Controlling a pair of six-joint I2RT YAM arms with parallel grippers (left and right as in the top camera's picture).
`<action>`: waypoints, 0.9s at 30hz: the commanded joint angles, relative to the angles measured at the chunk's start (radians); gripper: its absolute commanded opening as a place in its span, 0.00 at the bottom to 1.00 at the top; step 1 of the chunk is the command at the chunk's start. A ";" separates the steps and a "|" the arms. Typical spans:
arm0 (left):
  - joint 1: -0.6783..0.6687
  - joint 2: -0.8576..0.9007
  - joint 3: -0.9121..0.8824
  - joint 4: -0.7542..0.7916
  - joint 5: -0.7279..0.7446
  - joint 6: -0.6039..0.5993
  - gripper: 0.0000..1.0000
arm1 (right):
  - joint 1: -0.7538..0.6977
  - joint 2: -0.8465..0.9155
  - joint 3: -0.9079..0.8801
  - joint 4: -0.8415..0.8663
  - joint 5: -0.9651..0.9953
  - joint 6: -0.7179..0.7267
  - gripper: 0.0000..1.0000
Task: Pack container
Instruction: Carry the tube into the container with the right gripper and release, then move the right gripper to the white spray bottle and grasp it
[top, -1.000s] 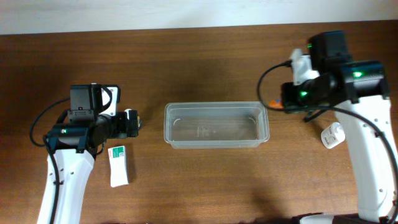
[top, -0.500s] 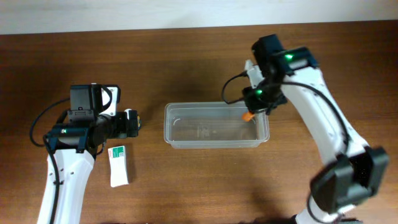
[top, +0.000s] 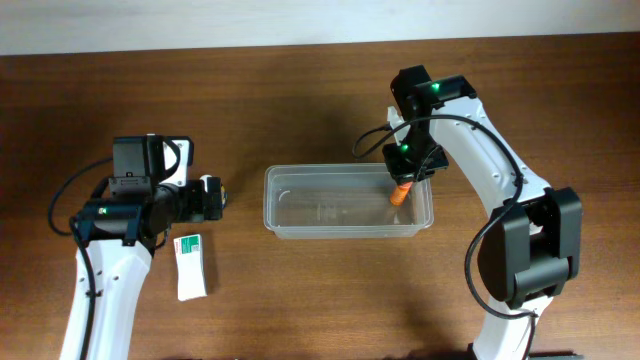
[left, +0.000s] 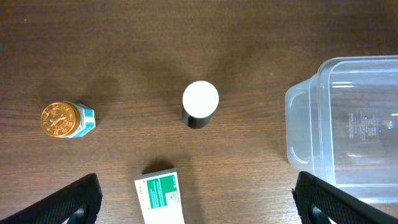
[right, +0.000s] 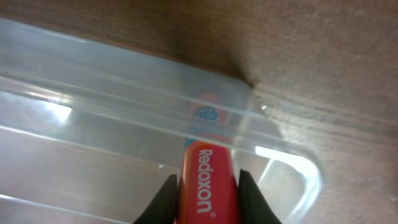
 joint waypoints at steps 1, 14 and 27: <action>-0.004 0.000 0.022 0.000 0.014 -0.006 0.99 | -0.005 0.029 -0.011 0.005 0.026 0.001 0.21; -0.004 0.000 0.022 0.000 0.014 -0.006 0.99 | -0.010 -0.167 0.064 -0.058 0.043 0.001 0.54; -0.004 0.000 0.022 0.000 0.014 -0.006 0.99 | -0.421 -0.422 0.119 -0.111 0.092 0.107 0.99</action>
